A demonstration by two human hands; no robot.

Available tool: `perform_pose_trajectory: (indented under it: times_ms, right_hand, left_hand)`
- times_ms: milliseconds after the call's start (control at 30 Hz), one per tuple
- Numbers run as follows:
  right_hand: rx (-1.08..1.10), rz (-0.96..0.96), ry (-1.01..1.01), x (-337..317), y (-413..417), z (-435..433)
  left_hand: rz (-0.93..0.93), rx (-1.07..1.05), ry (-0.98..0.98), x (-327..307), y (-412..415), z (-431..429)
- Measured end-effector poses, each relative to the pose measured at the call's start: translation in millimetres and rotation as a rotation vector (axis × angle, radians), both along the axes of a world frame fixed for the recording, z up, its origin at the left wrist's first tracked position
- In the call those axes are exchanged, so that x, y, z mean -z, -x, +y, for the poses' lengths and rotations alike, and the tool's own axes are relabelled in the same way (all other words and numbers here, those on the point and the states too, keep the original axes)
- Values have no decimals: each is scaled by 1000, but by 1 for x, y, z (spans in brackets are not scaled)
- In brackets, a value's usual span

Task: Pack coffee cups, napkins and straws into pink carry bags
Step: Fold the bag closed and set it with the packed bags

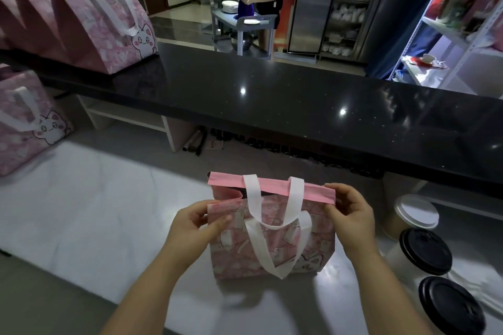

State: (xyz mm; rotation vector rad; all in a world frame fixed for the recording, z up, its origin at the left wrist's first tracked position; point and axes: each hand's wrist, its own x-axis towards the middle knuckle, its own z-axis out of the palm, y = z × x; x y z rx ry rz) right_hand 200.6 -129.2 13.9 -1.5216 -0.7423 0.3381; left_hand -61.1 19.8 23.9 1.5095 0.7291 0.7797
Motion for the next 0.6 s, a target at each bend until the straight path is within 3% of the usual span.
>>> perform_pose_trajectory:
  times_ms: [200, 333, 433, 600]
  right_hand:
    - [-101, 68, -22, 0, -8, -8]
    - [-96, 63, -17, 1, -8, -9]
    - [-79, 81, -30, 0, -9, -9]
    - [-34, 102, -75, 0, -6, -5]
  left_hand:
    - [-138, -215, 25, 9, -5, 2]
    - [12, -210, -142, 10, -5, 19]
    - [-8, -94, -18, 3, -11, 30]
    - [-89, -244, 17, 6, -22, 35]
